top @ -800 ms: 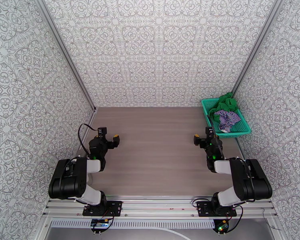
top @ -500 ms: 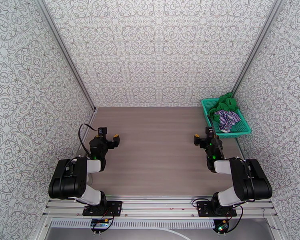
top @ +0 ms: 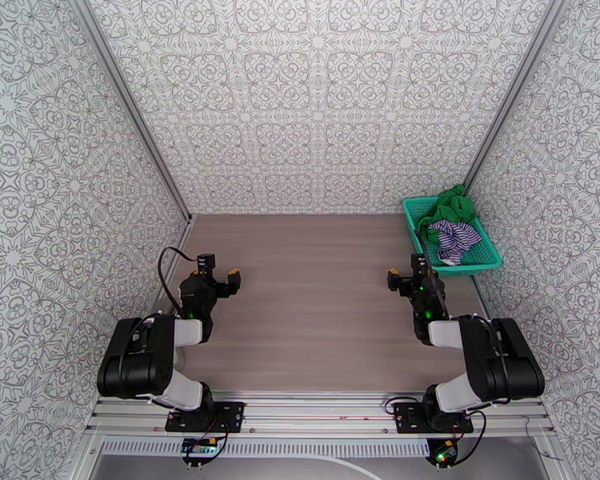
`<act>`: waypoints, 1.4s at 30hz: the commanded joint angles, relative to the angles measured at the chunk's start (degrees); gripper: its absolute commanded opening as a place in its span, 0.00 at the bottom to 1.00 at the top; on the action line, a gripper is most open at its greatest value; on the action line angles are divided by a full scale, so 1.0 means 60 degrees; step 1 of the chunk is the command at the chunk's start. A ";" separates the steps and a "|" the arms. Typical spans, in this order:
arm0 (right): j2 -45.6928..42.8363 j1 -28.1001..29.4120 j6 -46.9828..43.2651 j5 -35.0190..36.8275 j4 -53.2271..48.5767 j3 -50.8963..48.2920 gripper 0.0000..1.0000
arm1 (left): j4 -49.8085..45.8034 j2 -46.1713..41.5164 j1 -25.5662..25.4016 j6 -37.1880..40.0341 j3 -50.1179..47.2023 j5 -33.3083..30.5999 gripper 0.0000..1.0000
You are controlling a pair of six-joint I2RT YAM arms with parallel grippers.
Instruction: Fold and stack the mixed laundry pile
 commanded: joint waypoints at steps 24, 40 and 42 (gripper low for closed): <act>-0.1742 -0.0608 0.3082 0.0850 -1.3345 0.7645 0.84 | -0.8469 -0.5782 -0.2201 -0.0871 0.2721 0.3036 0.89; 0.5293 -0.2005 0.3011 0.1728 -1.4496 1.5606 0.60 | -0.5249 -0.2977 -0.2893 -0.2503 0.2765 0.5390 0.89; 0.5888 -0.2104 0.2999 0.2066 -1.4455 1.6219 0.59 | -0.5174 -0.2714 -0.2896 -0.2476 0.2829 0.5364 0.89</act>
